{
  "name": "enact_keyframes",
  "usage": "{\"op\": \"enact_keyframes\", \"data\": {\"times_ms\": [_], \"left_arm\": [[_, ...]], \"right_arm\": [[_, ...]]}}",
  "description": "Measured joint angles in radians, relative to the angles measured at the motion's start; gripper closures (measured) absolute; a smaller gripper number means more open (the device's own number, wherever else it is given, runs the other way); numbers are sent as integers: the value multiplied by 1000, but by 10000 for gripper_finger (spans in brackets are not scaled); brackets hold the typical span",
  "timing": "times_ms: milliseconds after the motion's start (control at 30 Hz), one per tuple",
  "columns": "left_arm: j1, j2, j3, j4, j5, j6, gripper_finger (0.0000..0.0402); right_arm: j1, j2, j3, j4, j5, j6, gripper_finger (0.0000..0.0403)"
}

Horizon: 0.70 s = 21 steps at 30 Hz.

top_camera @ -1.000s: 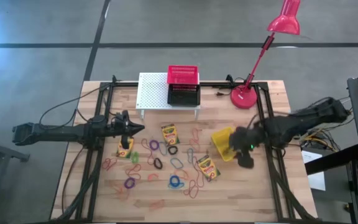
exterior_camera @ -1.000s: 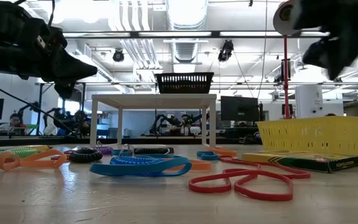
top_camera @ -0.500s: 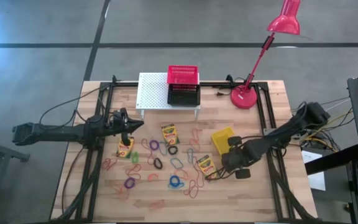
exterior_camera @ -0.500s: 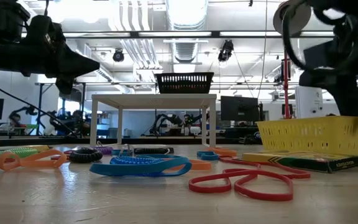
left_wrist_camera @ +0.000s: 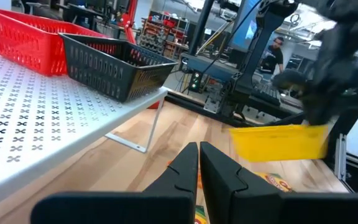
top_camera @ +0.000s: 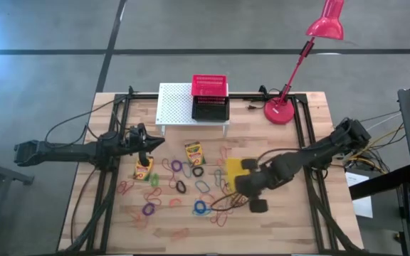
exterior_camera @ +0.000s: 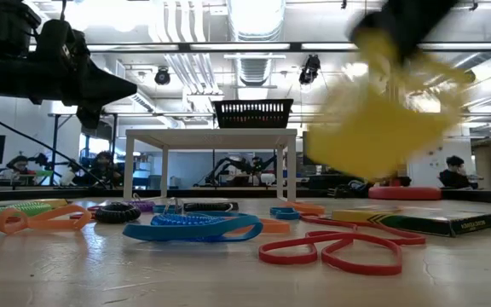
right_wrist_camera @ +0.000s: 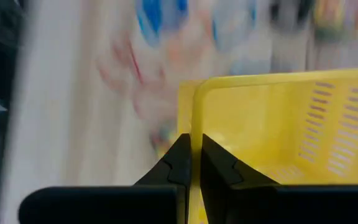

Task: Pick & Place Office Desk Supplies
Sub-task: Put the yellow bin on the shelf

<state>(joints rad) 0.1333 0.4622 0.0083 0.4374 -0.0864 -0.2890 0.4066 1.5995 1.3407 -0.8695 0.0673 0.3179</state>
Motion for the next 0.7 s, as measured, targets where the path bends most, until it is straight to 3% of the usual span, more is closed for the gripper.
{"op": "enact_keyframes", "data": {"times_ms": [333, 567, 633, 700], "left_arm": [[-2, 0, 4, -52, 34, -71, 378], [-2, -9, 10, -182, 25, -86, 378], [-2, -9, 13, -226, 3, -87, 378], [-2, -9, 16, -262, -16, -102, 378]], "right_arm": [[-136, 297, 575, 62, 2, -396, 390], [-308, 534, 962, 55, 18, -517, 390], [-358, 581, 1019, 56, 20, -520, 390], [-405, 579, 982, 107, 30, -529, 390]]}}
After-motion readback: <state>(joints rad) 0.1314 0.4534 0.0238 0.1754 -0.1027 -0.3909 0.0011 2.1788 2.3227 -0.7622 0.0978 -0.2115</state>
